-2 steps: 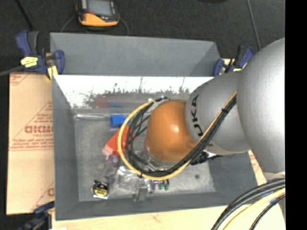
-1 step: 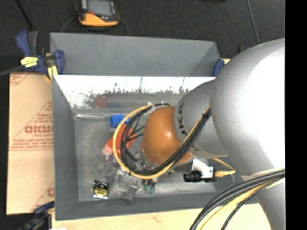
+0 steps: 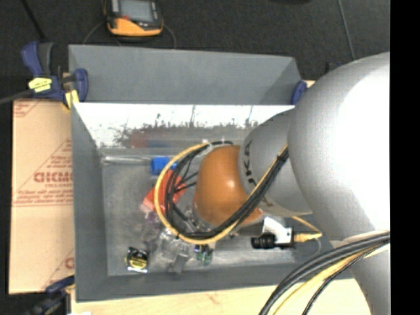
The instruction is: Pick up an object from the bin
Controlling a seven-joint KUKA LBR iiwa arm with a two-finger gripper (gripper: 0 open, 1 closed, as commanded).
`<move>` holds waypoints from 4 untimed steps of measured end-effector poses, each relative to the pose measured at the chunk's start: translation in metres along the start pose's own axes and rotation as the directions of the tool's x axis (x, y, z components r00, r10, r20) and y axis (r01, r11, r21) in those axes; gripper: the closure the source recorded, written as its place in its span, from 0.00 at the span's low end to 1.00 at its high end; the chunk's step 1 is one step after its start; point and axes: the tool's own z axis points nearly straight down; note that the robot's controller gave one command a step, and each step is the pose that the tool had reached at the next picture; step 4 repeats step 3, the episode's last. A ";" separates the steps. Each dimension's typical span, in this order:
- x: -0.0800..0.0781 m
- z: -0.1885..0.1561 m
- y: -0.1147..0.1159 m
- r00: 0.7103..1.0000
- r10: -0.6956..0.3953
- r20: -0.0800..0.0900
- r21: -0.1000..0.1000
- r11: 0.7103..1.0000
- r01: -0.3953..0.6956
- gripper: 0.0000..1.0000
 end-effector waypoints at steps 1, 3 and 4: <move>0.000 0.000 0.000 1.000 0.003 0.001 -0.001 1.000 -0.003 1.00; -0.003 -0.127 0.000 1.000 -0.003 0.002 0.000 1.000 0.003 1.00; -0.003 -0.127 0.000 1.000 -0.003 0.002 0.000 1.000 0.003 1.00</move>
Offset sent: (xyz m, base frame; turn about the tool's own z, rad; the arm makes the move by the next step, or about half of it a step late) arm 0.0000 0.0000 0.0000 0.0000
